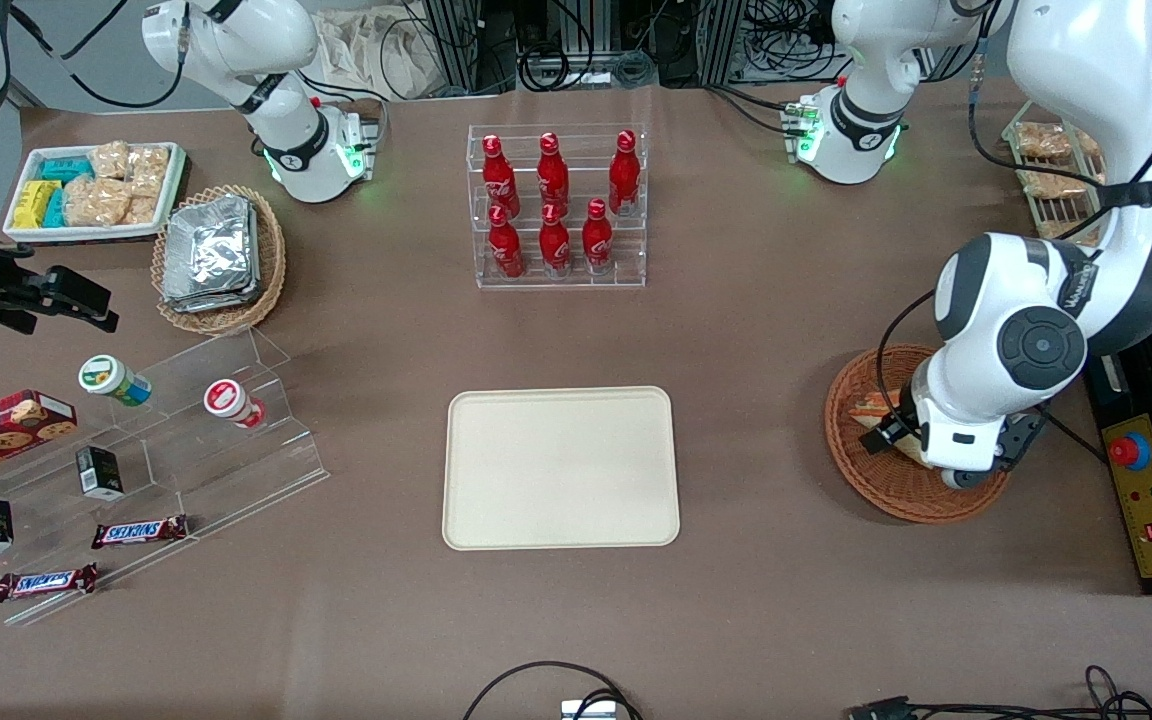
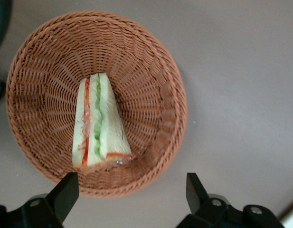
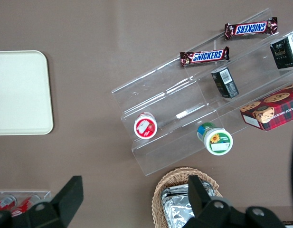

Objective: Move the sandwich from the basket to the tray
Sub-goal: 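Lower the open left gripper over the wrapped sandwich in the wicker basket, then close the left gripper on the sandwich and lift it from the basket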

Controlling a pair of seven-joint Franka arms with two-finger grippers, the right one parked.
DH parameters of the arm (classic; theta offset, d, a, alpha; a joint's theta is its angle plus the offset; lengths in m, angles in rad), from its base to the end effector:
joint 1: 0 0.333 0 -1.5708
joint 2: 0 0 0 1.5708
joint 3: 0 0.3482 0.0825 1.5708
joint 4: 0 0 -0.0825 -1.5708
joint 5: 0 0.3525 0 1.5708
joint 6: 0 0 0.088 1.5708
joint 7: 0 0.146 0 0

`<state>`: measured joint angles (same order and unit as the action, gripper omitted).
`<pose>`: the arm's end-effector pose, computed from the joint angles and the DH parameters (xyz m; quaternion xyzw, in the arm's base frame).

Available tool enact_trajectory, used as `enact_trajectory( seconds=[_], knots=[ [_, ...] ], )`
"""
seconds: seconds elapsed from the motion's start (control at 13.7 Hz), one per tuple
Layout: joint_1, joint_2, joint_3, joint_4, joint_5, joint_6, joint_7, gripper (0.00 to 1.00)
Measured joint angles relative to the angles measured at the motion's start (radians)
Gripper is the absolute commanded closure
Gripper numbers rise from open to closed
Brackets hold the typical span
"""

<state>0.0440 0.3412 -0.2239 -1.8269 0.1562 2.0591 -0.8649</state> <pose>0.5983 -0.0857 0.3534 -0.9517 -0.3015 0.0277 0.0501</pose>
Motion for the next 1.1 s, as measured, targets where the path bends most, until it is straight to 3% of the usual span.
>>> enact_trajectory(
  seconds=[0.59,0.66,0.73,0.8,0.95,1.02,1.1],
  knots=[
    [0.001,0.034,0.083,-0.175,0.002,0.266,-0.001,0.01],
    [0.001,0.049,0.087,-0.175,0.002,0.282,-0.001,0.20],
    [0.001,0.061,0.093,-0.175,0.002,0.297,-0.002,0.56],
    [0.001,0.070,0.098,-0.175,0.002,0.312,-0.002,0.78],
    [0.001,0.073,0.103,-0.175,0.002,0.322,-0.002,0.77],
    [0.001,0.073,0.103,-0.174,0.002,0.322,-0.002,0.61],
    [0.001,0.073,0.103,-0.174,0.002,0.322,-0.002,0.29]
  ],
)
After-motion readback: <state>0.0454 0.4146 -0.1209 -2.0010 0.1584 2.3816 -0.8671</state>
